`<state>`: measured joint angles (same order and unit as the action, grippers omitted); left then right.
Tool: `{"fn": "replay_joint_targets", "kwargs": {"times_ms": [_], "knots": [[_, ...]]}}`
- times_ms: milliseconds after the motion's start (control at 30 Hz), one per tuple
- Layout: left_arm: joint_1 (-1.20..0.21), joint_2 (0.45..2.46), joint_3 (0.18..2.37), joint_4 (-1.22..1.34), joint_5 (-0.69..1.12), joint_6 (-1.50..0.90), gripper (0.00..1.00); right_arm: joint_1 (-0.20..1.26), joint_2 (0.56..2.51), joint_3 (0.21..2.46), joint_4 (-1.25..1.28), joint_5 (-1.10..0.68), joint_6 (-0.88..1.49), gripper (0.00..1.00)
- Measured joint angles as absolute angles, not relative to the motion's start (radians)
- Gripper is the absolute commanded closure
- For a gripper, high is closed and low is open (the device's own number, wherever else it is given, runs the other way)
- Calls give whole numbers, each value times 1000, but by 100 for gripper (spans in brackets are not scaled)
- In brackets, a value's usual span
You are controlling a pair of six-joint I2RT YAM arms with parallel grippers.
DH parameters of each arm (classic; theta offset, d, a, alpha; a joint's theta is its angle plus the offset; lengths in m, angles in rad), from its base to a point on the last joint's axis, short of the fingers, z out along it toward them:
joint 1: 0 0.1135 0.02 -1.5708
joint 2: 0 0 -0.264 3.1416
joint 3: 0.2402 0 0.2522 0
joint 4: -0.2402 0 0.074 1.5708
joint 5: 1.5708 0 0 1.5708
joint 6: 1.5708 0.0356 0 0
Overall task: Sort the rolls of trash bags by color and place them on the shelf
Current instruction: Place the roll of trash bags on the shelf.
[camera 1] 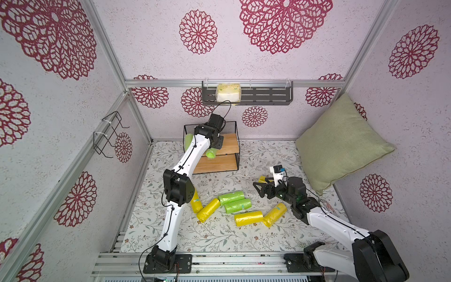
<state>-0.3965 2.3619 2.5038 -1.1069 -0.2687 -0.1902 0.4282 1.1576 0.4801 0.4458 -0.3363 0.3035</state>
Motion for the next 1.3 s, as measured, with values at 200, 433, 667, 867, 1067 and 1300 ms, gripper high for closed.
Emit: {"fn": "replay_joint_targets", "kwargs": {"times_ms": [200,433,667,867,1067,1300], "knots": [[-397,2365,2504,-1066,-348,-184,46,428,1158,480,447,-336,308,7],[-397,2365,2504,-1016,-401,-179,41,428,1158,480,448,-336,308,7],[-397,2364,2504,-1002,-410,-179,35,428,1158,480,447,-336,308,7],[-415,2310,2453,-973,-410,-162,31,467,1158,480,397,-293,286,7],[-467,2160,2366,-939,-400,-143,29,515,1159,480,355,-265,271,7],[-563,1841,1978,-836,-250,-94,29,523,1163,480,312,-264,270,6]]}}
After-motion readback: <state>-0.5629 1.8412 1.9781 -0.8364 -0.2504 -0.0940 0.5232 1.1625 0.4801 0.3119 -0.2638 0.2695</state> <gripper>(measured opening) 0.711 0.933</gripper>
